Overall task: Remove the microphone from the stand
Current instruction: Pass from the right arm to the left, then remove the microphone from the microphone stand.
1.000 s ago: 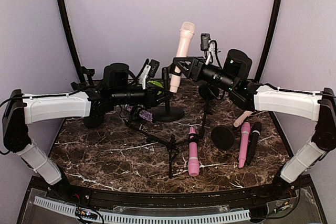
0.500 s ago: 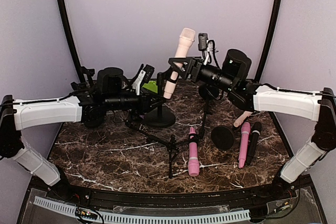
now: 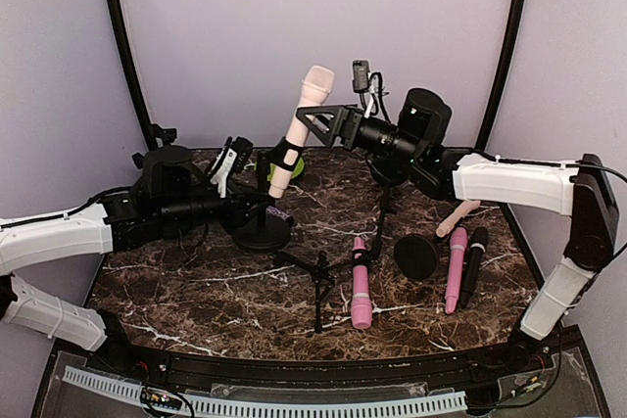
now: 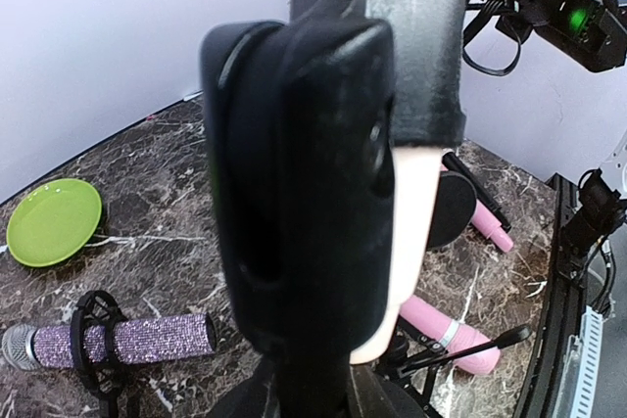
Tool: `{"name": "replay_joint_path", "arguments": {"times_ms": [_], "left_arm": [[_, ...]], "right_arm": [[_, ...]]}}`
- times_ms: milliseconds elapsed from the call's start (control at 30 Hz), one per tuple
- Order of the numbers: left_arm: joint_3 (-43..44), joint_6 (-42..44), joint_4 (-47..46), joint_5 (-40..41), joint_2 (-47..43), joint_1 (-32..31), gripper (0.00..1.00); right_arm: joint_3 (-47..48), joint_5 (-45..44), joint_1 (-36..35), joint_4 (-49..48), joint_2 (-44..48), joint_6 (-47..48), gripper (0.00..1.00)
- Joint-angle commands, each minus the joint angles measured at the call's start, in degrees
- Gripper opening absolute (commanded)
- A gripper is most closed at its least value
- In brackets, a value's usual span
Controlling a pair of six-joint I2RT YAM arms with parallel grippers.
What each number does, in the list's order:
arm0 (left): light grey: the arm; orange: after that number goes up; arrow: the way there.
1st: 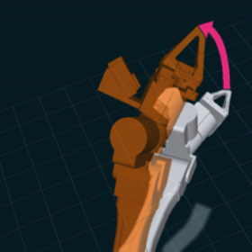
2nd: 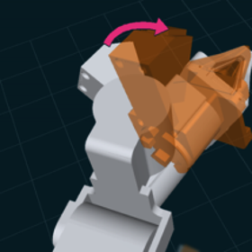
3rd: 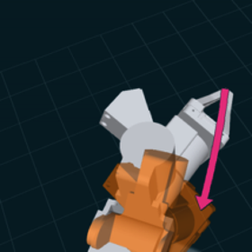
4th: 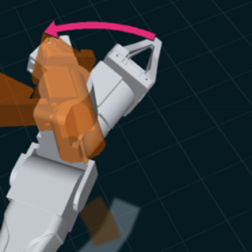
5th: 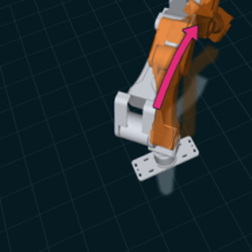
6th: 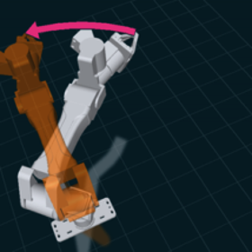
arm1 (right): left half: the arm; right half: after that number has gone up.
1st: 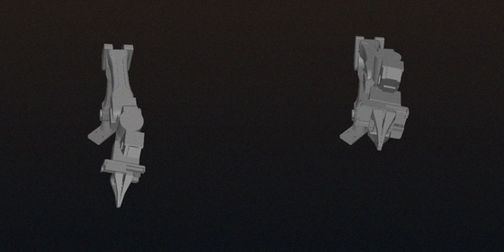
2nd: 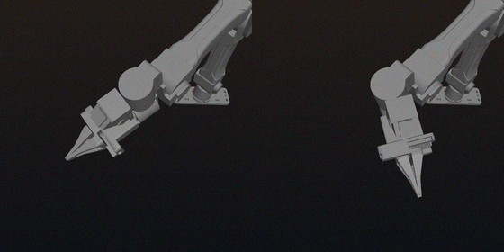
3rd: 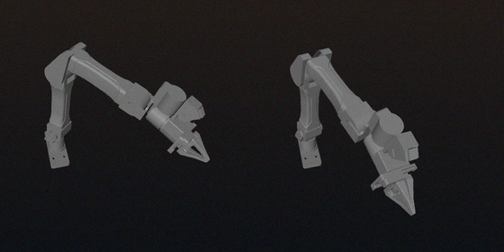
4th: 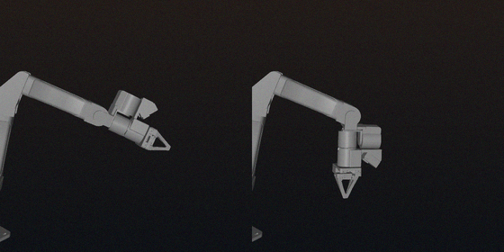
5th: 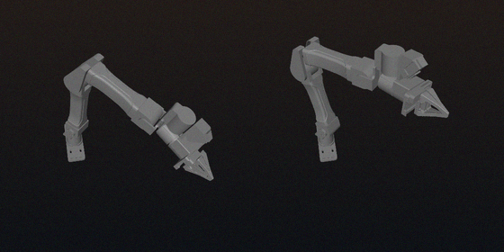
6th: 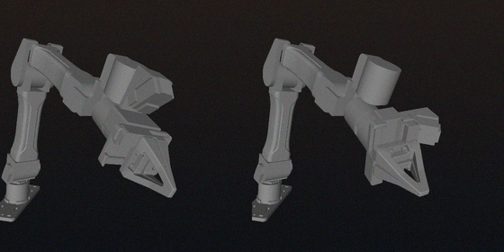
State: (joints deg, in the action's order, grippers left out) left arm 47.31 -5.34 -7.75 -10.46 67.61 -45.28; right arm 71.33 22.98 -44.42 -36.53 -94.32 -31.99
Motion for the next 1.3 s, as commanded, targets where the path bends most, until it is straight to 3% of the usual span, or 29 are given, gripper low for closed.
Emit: {"name": "replay_joint_path", "arguments": {"times_ms": [0, 200, 333, 667, 833, 1267], "left_arm": [[-1.50, 3.25, -7.71, 1.79, -2.27, -0.16, 0.00], [-1.09, 4.82, -6.25, -0.05, -0.41, -0.16, 0.00], [-0.28, 7.20, -4.26, 0.69, 0.49, -0.12, 0.00], [0.40, 8.25, -3.14, 0.25, 1.50, -0.16, 0.00], [0.63, 9.37, -2.61, 0.57, 1.00, -0.16, 0.00], [0.64, 11.29, -2.91, -5.08, 0.45, -0.16, 0.00]], "right_arm": [[3.64, -0.08, -1.35, -1.42, -2.22, -0.94, 0.98], [5.86, -2.22, -3.55, -0.86, -3.85, 0.60, 0.93], [5.70, -4.17, -4.71, -2.23, -4.56, 0.97, 0.81], [4.00, -6.02, -5.17, -4.10, -4.21, 1.55, 0.19], [4.19, -5.98, -5.15, -3.02, -3.87, 2.86, 0.02], [5.24, 1.85, -4.64, 3.05, -0.86, 8.55, 0.00]]}}
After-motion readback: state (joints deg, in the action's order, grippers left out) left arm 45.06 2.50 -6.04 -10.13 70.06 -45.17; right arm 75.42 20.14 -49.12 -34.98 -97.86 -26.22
